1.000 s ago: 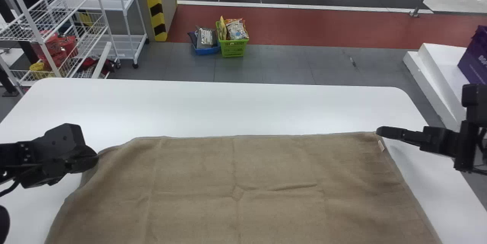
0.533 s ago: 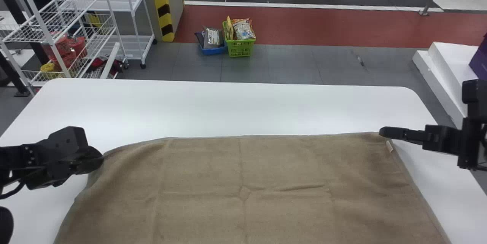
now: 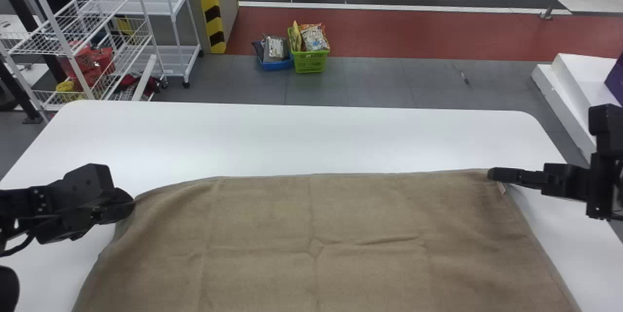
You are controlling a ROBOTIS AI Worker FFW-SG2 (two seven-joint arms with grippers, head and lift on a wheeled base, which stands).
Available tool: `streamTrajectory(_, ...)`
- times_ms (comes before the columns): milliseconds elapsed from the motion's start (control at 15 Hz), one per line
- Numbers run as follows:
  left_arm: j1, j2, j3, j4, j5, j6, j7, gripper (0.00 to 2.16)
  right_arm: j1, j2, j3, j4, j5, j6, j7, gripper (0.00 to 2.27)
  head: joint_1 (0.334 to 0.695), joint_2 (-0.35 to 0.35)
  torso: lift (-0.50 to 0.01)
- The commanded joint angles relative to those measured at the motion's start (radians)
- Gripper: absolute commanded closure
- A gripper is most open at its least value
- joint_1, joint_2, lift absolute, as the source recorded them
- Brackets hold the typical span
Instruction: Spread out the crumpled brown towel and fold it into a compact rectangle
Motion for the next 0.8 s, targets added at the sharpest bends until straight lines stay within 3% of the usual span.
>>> streamTrajectory(0,0.003,0.0,0.0,0.0,0.0,-0.002,0.0,1.06,0.0,-0.001,-0.009,0.0,-0.011,-0.001,0.002,0.74,0.695,-0.023,-0.127)
streamTrajectory(733,0.005,-0.002,0.0,0.0,0.005,-0.005,-0.003,1.06,-0.005,-0.001,-0.032,0.013,-0.026,-0.013,0.012,1.11,0.695,-0.027,-0.127)
